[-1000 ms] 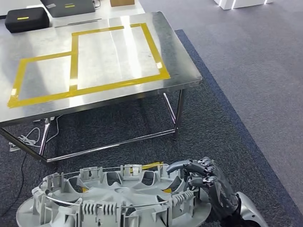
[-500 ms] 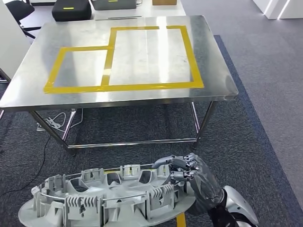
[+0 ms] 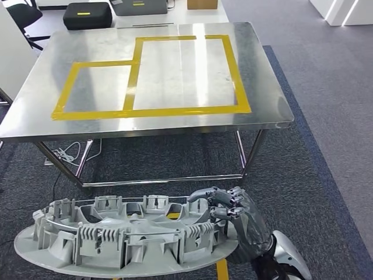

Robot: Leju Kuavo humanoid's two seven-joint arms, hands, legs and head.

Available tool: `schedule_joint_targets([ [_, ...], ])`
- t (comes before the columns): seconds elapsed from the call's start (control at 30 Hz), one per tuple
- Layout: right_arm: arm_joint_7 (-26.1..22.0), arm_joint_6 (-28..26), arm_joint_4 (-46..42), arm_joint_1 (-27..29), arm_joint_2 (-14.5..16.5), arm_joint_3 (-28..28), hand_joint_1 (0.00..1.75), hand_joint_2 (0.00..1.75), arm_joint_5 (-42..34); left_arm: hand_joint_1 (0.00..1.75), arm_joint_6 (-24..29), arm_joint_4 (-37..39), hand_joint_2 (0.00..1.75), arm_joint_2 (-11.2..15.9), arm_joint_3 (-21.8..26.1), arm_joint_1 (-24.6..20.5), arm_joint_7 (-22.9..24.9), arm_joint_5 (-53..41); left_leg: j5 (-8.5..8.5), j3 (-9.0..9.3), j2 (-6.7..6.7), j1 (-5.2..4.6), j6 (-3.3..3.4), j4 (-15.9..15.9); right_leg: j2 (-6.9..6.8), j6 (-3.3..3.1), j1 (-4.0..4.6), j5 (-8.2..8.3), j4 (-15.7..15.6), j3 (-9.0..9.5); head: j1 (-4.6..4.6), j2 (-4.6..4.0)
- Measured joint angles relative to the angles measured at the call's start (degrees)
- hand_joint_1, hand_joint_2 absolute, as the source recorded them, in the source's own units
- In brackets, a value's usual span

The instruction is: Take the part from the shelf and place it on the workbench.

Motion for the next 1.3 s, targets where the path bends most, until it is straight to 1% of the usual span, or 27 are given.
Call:
schedule_joint_targets([
  [0.1, 0.02, -0.21, -0.01, 0.12, 0.16, 0.02, 1.75, 1.75, -0.01, 0.00, 0.05, -0.02, 1.75, -0.10, 0.06, 0.07, 0.02, -0.03, -0.32, 0.34, -0.15, 0.07, 0.80, -0.86, -0.09, 0.99, -0.07, -0.45, -0.14, 0.05, 0.15, 0.01],
  [0.13, 0.03, -0.47, -0.01, 0.13, 0.20, 0.02, 1.75, 1.75, -0.08, 0.00, 0.06, -0.03, 1.75, -0.10, 0.08, 0.07, 0.01, -0.03, -0.36, 0.60, -0.19, 0.19, 1.13, -1.13, -0.03, 1.21, -0.08, -1.20, 1.03, -0.50, 0.27, 0.01],
  [0.17, 0.03, -0.86, -0.01, 0.18, 0.25, -0.01, 1.75, 1.75, -0.20, 0.00, 0.07, -0.03, 1.75, -0.11, 0.09, 0.01, 0.00, -0.04, -0.43, 0.86, -0.23, 0.29, 1.46, -1.34, 0.05, 1.36, -0.10, -2.42, 3.50, -1.81, 0.43, 0.01],
  [0.23, 0.05, -1.85, -0.01, 0.45, 0.41, -0.09, 1.75, 1.75, -0.51, 0.00, 0.09, -0.04, 1.75, -0.10, 0.14, -0.09, -0.03, -0.06, -0.77, 1.08, -0.27, 0.13, 1.97, -1.37, 0.18, 1.48, -0.07, -5.38, 11.29, -6.26, 0.72, 0.00],
  [0.27, 0.08, -2.26, -0.01, 0.66, 0.46, -0.17, 1.75, 1.75, -0.67, 0.00, 0.09, -0.04, 1.75, -0.15, 0.17, -0.07, -0.04, -0.08, -0.93, 1.19, -0.31, 0.01, 2.13, -1.36, 0.21, 1.49, -0.06, -6.12, 14.61, -8.46, 0.77, 0.00],
  [0.3, 0.11, -2.58, -0.01, 0.87, 0.50, -0.29, 1.75, 1.75, -0.79, 0.00, 0.10, -0.04, 1.75, -0.20, 0.21, 0.00, -0.07, -0.10, -1.11, 1.38, -0.36, -0.11, 2.23, -1.36, 0.21, 1.45, -0.05, -5.80, 16.18, -9.87, 0.78, 0.00],
  [0.33, 0.15, -2.82, -0.01, 1.04, 0.51, -0.43, 1.75, 1.75, -0.88, 0.00, 0.10, -0.04, 1.75, -0.26, 0.28, 0.05, -0.08, -0.14, -1.31, 1.68, -0.45, -0.22, 2.26, -1.35, 0.22, 1.32, -0.02, -4.25, 15.43, -10.10, 0.78, 0.00],
  [0.37, 0.18, -3.04, -0.01, 1.17, 0.54, -0.54, 1.75, 1.75, -0.93, 0.00, 0.10, -0.04, 1.75, -0.32, 0.36, 0.09, -0.09, -0.20, -1.56, 2.10, -0.54, -0.32, 2.23, -1.35, 0.24, 1.05, 0.05, -1.73, 12.39, -9.13, 0.78, 0.00],
  [0.4, 0.20, -3.27, -0.01, 1.25, 0.60, -0.65, 1.75, 1.75, -0.96, 0.00, 0.09, -0.04, 1.75, -0.38, 0.43, 0.11, -0.09, -0.28, -1.84, 2.51, -0.63, -0.37, 2.15, -1.35, 0.29, 0.66, 0.18, 0.68, 8.44, -7.54, 0.77, 0.00],
  [0.43, 0.21, -3.47, -0.01, 1.31, 0.70, -0.74, 1.75, 1.75, -0.99, 0.00, 0.08, -0.04, 1.75, -0.43, 0.48, 0.08, -0.10, -0.37, -2.12, 2.80, -0.71, -0.49, 1.98, -1.27, 0.31, 0.31, 0.32, 2.39, 4.75, -5.79, 0.73, 0.00],
  [0.47, 0.20, -3.68, -0.04, 1.34, 0.84, -0.85, 1.75, 1.75, -1.03, 0.00, 0.07, -0.04, 1.75, -0.47, 0.51, 0.03, -0.11, -0.44, -2.30, 2.92, -0.76, -0.55, 1.76, -1.21, 0.33, 0.02, 0.46, 3.21, 2.13, -4.49, 0.70, 0.00],
  [0.53, 0.20, -3.96, -0.12, 1.46, 1.11, -1.12, 1.75, 1.75, -1.10, 0.00, 0.01, -0.04, 1.75, -0.52, 0.55, -0.02, -0.13, -0.48, -2.42, 2.82, -0.78, -0.59, 1.24, -1.16, 0.38, -0.27, 0.68, 2.96, 0.58, -3.58, 0.62, 0.00],
  [0.63, 0.21, -4.25, -0.23, 1.61, 1.46, -1.49, 1.75, 1.75, -1.05, 0.00, -0.37, -0.08, 1.75, -0.45, 0.63, -0.09, -0.02, -0.38, -3.38, 2.49, -0.65, -0.48, 0.31, -0.03, 0.27, -0.86, 0.33, 2.96, -0.20, -2.97, 0.48, 0.00],
  [0.67, 0.20, -4.42, -0.26, 1.62, 1.61, -1.59, 1.75, 1.75, -1.04, 0.00, -0.72, -0.09, 1.75, -0.41, 0.73, -0.14, 0.23, -0.21, -4.47, 1.64, -0.60, -0.39, -0.07, 1.97, 0.13, -1.10, 0.15, 2.94, -0.44, -2.62, 0.40, 0.00],
  [0.73, 0.17, -4.80, -0.29, 1.62, 1.97, -1.79, 1.75, 1.75, -1.07, 0.00, -1.77, -0.10, 1.75, -0.38, 1.13, -0.06, 1.32, 0.40, -7.44, -1.79, -0.51, 0.05, -0.75, 9.00, -0.09, -1.48, 0.06, 2.65, -0.54, -2.10, 0.29, 0.00],
  [0.77, 0.17, -4.95, -0.29, 1.62, 2.11, -1.86, 1.75, 1.75, -1.07, 0.00, -2.35, -0.10, 1.75, -0.38, 1.42, 0.06, 2.06, 0.75, -8.44, -3.65, -0.49, 0.28, -1.02, 12.41, -0.11, -1.55, 0.04, 2.48, -0.54, -1.89, 0.31, 0.00],
  [0.8, 0.18, -5.05, -0.29, 1.63, 2.23, -1.91, 1.75, 1.75, -1.05, 0.00, -2.86, -0.10, 1.75, -0.36, 1.74, 0.21, 2.80, 1.05, -8.47, -4.88, -0.46, 0.48, -1.23, 14.35, -0.10, -1.55, 0.03, 2.28, -0.53, -1.65, 0.29, 0.00],
  [0.83, 0.19, -5.14, -0.29, 1.63, 2.32, -1.93, 1.75, 1.75, -1.02, 0.00, -3.25, -0.10, 1.75, -0.32, 2.04, 0.36, 3.39, 1.28, -7.35, -5.13, -0.43, 0.64, -1.37, 14.14, -0.05, -1.46, -0.01, 2.06, -0.52, -1.36, 0.28, 0.00],
  [0.87, 0.21, -5.22, -0.29, 1.63, 2.41, -1.93, 1.75, 1.75, -1.00, 0.00, -3.52, -0.10, 1.75, -0.26, 2.31, 0.47, 3.81, 1.43, -5.22, -4.27, -0.36, 0.78, -1.45, 11.64, 0.00, -1.31, -0.07, 1.80, -0.52, -0.98, 0.27, 0.00],
  [0.9, 0.21, -5.31, -0.29, 1.62, 2.50, -1.94, 1.75, 1.75, -0.99, 0.00, -3.68, -0.10, 1.75, -0.19, 2.50, 0.53, 4.08, 1.51, -2.76, -2.75, -0.26, 0.87, -1.47, 7.82, 0.03, -1.10, -0.12, 1.51, -0.51, -0.54, 0.28, 0.00],
  [0.93, 0.21, -5.37, -0.29, 1.59, 2.62, -1.95, 1.75, 1.75, -1.00, 0.00, -3.79, -0.10, 1.75, -0.13, 2.65, 0.54, 4.26, 1.56, -1.16, -1.13, -0.16, 0.81, -1.43, 4.23, 0.02, -0.81, -0.07, 1.20, -0.52, -0.21, 0.28, 0.00],
  [0.97, 0.20, -5.44, -0.30, 1.54, 2.73, -1.95, 1.75, 1.75, -1.01, 0.00, -3.86, -0.09, 1.75, -0.09, 2.78, 0.49, 4.37, 1.60, -0.37, 0.21, -0.09, 0.71, -1.22, 1.35, 0.01, -0.46, -0.02, 0.93, -0.51, -0.01, 0.26, 0.00],
  [1.0, 0.17, -5.47, -0.31, 1.48, 2.82, -1.95, 1.75, 1.75, -1.00, 0.00, -3.92, -0.09, 1.75, -0.07, 2.87, 0.46, 4.45, 1.62, -0.38, 0.90, -0.05, 0.56, -0.98, -0.16, -0.01, -0.10, 0.05, 0.74, -0.56, 0.08, 0.30, 0.00],
  [1.13, 0.15, -5.52, -0.32, 1.41, 3.00, -1.97, 1.75, 1.75, -0.98, 0.00, -4.01, -0.08, 1.75, -0.05, 3.12, 0.71, 4.55, 1.69, -1.13, 1.57, -0.11, 0.53, 0.49, -1.15, -0.04, 1.18, -0.02, -0.11, -0.38, 0.02, 0.51, 0.00],
  [1.2, 0.12, -5.54, -0.33, 1.38, 3.02, -1.98, 1.75, 1.75, -0.98, 0.00, -4.00, -0.08, 1.75, -0.03, 3.27, 0.71, 4.54, 1.73, -1.20, 2.06, -0.11, 0.68, 1.21, -1.47, 0.12, 1.52, -0.08, -2.51, 4.20, -2.33, 0.82, 0.00],
  [1.27, 0.09, -5.55, -0.32, 1.41, 3.02, -1.98, 1.75, 1.75, -0.99, 0.00, -4.01, -0.08, 1.75, -0.04, 3.38, 0.67, 4.54, 1.74, -1.47, 2.22, -0.12, 0.51, 1.69, -1.47, 0.22, 1.64, -0.06, -5.53, 12.64, -7.17, 1.06, 0.00],
  [1.3, 0.10, -5.55, -0.31, 1.47, 3.02, -1.98, 1.75, 1.75, -0.99, 0.00, -4.02, -0.08, 1.75, -0.05, 3.40, 0.69, 4.54, 1.74, -1.63, 2.35, -0.14, 0.42, 1.82, -1.46, 0.24, 1.65, -0.06, -5.96, 15.63, -9.23, 1.06, 0.00],
])
